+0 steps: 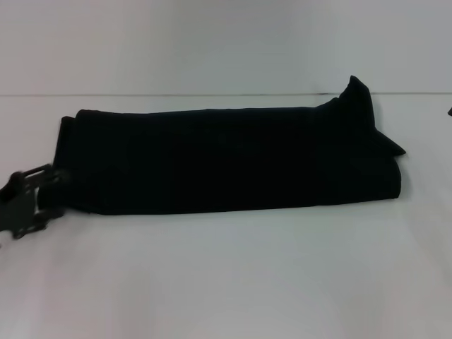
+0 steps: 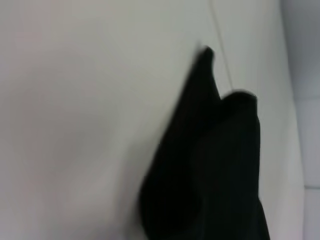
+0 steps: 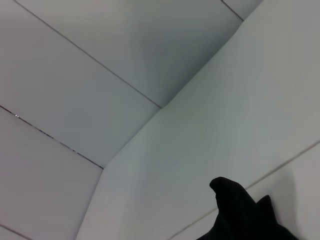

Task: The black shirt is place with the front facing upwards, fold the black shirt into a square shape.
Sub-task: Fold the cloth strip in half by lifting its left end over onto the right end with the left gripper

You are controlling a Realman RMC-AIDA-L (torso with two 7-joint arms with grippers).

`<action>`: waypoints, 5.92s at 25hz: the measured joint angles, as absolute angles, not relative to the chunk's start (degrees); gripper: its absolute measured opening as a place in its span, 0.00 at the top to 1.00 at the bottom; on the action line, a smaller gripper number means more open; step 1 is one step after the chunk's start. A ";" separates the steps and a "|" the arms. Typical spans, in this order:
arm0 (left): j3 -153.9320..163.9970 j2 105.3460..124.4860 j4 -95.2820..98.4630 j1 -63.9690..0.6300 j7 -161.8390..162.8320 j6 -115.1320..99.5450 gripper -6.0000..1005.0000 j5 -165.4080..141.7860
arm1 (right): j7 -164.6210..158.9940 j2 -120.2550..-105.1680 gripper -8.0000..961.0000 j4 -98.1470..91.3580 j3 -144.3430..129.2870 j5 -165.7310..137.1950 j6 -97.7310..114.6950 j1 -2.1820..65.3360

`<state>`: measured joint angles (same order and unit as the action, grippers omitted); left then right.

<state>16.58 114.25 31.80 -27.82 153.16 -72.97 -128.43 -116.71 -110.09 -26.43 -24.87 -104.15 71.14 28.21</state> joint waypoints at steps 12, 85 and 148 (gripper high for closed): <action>16.66 114.50 30.78 -27.65 155.29 -69.94 0.33 -129.42 | -116.61 -110.21 0.11 -26.44 -24.87 -104.14 71.18 28.15; 19.52 114.94 24.75 -39.31 135.18 -52.31 0.86 -124.37 | -117.75 -109.33 0.11 -26.54 -24.19 -104.01 70.67 28.59; 59.80 123.34 26.17 -52.37 109.98 -68.90 0.78 -100.86 | -116.90 -110.54 0.11 -25.92 -26.84 -104.15 68.61 29.21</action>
<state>59.80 123.34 26.17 -52.37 109.98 -68.90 -100.86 -116.90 -110.54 -25.92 -26.84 -104.15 68.61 29.21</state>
